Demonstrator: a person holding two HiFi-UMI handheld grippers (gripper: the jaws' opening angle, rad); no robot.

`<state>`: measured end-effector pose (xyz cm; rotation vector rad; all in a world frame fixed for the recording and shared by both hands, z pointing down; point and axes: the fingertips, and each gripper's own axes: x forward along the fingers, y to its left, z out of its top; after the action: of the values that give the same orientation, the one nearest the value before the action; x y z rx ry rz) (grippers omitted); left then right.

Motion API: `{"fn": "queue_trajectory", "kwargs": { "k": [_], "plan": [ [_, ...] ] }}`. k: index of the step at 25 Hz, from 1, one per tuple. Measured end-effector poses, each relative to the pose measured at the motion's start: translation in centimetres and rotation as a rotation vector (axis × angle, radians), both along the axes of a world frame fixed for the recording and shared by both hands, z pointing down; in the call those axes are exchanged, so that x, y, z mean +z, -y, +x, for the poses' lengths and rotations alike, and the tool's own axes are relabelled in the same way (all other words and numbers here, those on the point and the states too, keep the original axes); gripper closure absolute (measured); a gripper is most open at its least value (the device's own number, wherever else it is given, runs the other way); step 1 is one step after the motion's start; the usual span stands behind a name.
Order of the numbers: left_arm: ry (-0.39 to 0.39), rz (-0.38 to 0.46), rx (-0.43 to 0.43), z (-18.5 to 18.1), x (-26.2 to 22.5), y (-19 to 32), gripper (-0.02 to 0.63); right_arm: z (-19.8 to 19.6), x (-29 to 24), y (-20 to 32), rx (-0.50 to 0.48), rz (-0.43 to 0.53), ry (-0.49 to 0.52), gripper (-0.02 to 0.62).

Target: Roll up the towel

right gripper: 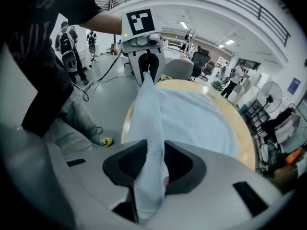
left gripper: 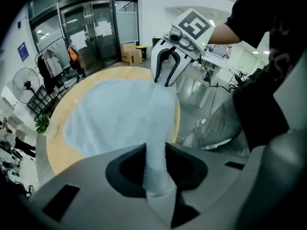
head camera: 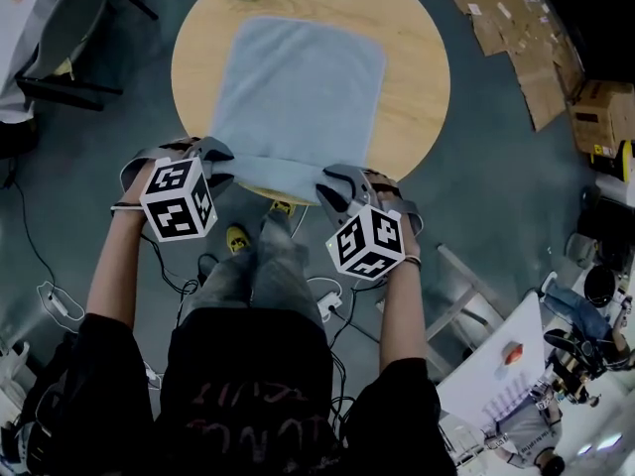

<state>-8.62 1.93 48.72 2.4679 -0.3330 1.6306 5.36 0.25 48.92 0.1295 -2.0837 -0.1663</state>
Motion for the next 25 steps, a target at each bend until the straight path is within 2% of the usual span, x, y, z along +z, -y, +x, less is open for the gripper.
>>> {"fn": "queue_trajectory", "kwargs": {
  "k": [14,19,22,25],
  "plan": [
    [-0.027,0.029,-0.139,-2.0,0.0,6.8,0.430,-0.8,1.6,7.0,-0.038,0.003,0.013,0.509],
    [-0.017,0.033,-0.140,-2.2,-0.1,7.9,0.430,-0.8,0.5,8.8,-0.008,0.030,0.056,0.511],
    [-0.018,0.033,-0.147,-2.4,-0.1,7.6,0.438,-0.3,-2.1,8.3,0.027,0.025,0.099,0.509],
    [-0.023,0.045,-0.167,-2.8,0.0,7.4,0.442,-0.1,-3.8,5.8,0.010,0.038,0.106,0.487]
  ]
}}
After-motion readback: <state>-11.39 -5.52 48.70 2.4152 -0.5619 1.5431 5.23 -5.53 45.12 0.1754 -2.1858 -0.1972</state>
